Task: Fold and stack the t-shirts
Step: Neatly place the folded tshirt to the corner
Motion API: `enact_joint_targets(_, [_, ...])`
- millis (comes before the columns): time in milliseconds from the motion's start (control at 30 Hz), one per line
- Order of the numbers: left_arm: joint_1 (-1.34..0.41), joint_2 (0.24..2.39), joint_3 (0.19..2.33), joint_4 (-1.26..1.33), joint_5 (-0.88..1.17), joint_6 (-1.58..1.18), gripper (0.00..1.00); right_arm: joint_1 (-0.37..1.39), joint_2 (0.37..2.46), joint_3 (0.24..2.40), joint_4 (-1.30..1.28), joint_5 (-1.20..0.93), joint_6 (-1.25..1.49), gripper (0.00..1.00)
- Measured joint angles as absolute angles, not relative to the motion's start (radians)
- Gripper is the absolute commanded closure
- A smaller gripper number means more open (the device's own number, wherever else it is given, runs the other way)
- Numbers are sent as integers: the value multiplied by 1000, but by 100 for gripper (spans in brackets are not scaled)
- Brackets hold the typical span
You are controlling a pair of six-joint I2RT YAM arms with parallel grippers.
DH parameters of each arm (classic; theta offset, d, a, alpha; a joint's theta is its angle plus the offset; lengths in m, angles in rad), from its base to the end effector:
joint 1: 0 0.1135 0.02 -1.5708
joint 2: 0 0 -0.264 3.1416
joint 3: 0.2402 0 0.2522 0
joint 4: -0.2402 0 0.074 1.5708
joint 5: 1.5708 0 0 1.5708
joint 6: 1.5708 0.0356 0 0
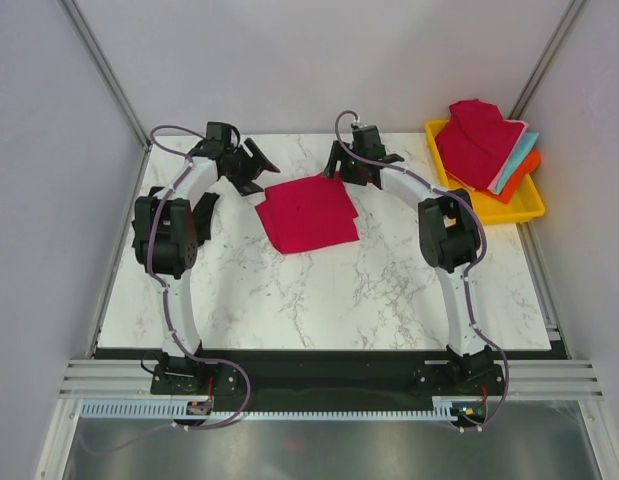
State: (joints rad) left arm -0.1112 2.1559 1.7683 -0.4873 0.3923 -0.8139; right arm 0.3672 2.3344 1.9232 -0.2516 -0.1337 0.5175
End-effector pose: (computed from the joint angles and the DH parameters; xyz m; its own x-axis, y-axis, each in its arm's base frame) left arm 0.4793 -0.0672 0.2145 -0.7754 -0.5893 -0.2269 -0.3168 0.6738 -0.6675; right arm 0.4997 0.1973 0.1940 -0.7236 0.2470 -0.6445 -0.1103 0.8804 0.4612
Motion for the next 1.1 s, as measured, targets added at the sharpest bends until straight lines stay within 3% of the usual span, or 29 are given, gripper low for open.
enact_joint_targets(233, [-113, 2106, 1616, -463, 363, -813, 28, 368, 2331, 1802, -214, -138, 493, 25])
enact_joint_targets(433, [-115, 2095, 1518, -420, 341, -812, 18, 367, 2296, 1726, -157, -145, 483, 26])
enact_joint_targets(567, [-125, 2065, 1437, -359, 333, -807, 17, 367, 2281, 1682, -106, -155, 483, 28])
enact_joint_targets(733, [-133, 2040, 1382, -296, 324, -805, 17, 369, 2246, 1608, -55, -166, 496, 33])
enact_joint_targets(933, [-133, 1983, 1308, -233, 312, -803, 1, 373, 2203, 1524, -12, -167, 513, 39])
enact_joint_targets(1100, [-133, 1938, 1298, -243, 260, -792, 1, 387, 2160, 1442, 30, -167, 543, 45])
